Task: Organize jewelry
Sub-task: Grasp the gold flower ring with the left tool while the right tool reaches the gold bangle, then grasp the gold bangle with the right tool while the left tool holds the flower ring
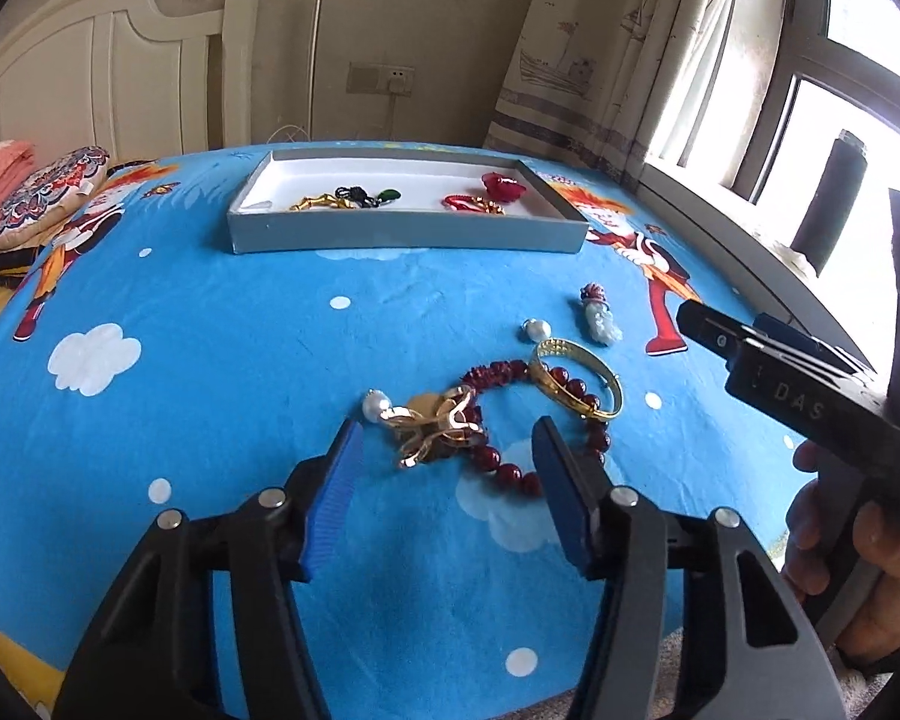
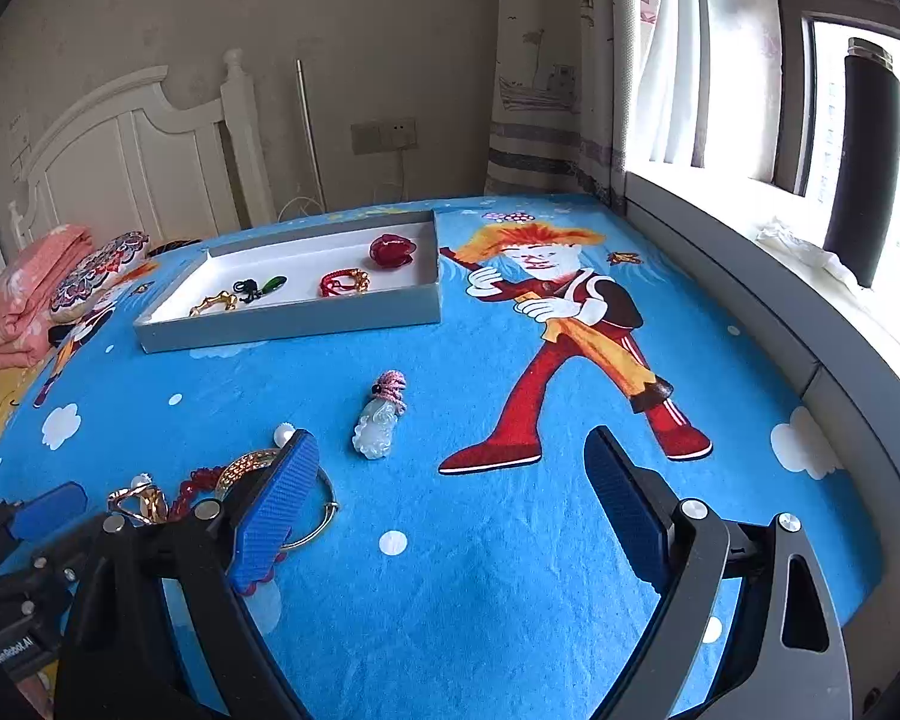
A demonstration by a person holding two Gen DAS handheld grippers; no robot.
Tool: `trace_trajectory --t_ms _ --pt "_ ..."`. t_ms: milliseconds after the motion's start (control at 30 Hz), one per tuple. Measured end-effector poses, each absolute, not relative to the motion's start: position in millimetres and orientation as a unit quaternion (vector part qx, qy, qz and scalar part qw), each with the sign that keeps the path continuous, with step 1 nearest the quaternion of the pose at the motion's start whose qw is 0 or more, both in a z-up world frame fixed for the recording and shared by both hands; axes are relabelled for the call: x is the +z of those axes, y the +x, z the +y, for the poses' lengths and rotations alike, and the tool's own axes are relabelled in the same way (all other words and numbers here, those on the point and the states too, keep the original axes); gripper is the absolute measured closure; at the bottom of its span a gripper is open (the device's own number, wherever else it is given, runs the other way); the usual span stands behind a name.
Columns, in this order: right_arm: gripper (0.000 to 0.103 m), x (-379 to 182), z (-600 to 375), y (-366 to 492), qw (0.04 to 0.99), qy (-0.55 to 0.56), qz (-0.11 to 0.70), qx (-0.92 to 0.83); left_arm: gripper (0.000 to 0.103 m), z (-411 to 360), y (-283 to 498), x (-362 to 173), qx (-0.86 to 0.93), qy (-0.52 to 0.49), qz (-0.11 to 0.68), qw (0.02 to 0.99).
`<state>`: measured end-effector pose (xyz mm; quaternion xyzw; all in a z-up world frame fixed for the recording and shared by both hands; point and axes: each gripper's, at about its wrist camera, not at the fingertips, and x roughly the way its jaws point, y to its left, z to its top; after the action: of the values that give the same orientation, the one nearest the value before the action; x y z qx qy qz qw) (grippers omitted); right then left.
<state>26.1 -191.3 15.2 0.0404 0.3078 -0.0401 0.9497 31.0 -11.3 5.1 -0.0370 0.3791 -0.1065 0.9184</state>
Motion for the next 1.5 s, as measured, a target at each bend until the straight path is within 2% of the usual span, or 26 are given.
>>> trace_trajectory --t_ms 233,300,833,933,1100,1267,1500 --pt "0.018 10 -185 29 0.947 0.024 0.318 -0.022 0.055 -5 49 -4 -0.100 -0.075 0.395 0.910" --pt "0.018 7 -181 29 0.946 0.017 0.325 -0.012 0.066 -5 55 -8 -0.097 -0.074 0.401 0.908" --pt "0.018 -7 -140 33 0.930 -0.014 0.356 0.089 0.066 8 44 5 -0.067 -0.062 0.363 0.927" --pt "0.024 -11 -138 39 0.925 -0.006 0.367 0.100 0.066 8 44 5 -0.066 -0.062 0.362 0.928" --pt "0.027 -16 -135 47 0.921 -0.003 0.377 0.098 0.066 9 44 4 -0.063 -0.060 0.361 0.929" --pt "0.045 -21 -130 54 0.916 -0.012 0.389 0.093 0.066 9 44 4 -0.061 -0.057 0.360 0.929" --pt "0.047 -20 -132 51 0.920 -0.007 0.381 0.093 0.066 9 45 4 -0.060 -0.055 0.361 0.929"
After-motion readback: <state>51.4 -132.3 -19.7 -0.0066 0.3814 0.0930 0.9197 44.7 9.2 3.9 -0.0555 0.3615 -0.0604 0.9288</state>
